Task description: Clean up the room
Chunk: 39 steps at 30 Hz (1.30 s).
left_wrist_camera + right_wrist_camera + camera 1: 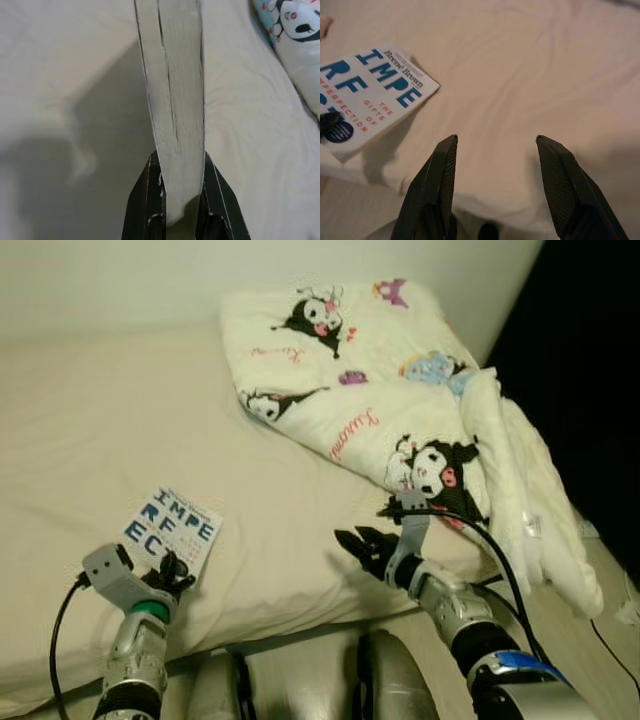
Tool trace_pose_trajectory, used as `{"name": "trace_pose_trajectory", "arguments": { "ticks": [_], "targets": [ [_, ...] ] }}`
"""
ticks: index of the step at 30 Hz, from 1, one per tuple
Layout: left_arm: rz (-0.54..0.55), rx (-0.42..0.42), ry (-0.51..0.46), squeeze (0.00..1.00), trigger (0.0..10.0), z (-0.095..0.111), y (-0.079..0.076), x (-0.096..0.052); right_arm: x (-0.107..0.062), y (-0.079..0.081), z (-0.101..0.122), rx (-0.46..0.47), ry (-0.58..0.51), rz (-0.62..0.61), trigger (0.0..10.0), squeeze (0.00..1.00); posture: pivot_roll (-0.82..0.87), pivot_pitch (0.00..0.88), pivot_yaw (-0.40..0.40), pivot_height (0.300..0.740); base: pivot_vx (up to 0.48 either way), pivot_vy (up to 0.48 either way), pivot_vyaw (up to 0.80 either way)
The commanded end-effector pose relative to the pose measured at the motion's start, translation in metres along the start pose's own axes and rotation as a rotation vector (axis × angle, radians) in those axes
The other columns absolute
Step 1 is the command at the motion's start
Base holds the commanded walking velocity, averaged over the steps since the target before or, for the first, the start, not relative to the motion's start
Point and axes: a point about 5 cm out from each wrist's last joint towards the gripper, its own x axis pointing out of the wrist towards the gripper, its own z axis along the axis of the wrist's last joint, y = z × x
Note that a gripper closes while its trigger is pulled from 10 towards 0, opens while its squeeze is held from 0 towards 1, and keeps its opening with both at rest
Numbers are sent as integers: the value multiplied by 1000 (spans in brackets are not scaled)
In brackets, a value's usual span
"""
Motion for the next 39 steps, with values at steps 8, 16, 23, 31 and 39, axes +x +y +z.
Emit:
{"name": "trace_pose_trajectory", "arguments": {
  "ticks": [8,16,23,31,39],
  "targets": [
    [50,36,41,0,10000,-16,15,-10,-11,-9,-26,-6,87,-61,10000,0,-99,0,27,715,-60,0,0],
    [113,83,116,0,10000,-30,32,-20,-24,-15,-53,-50,208,-113,10000,0,-94,0,23,740,0,0,0],
    [260,215,366,0,10000,-75,69,-61,-68,-31,-116,-169,514,-328,10000,0,-88,0,20,740,0,0,0],
    [344,271,549,0,10000,-111,88,-102,-115,-39,-157,-137,692,-432,10000,0,-89,0,19,740,0,0,194],
    [410,198,476,0,10000,-102,91,-97,-112,-39,-154,-137,666,-433,10000,0,-93,0,18,740,0,0,775]
  ]
}}
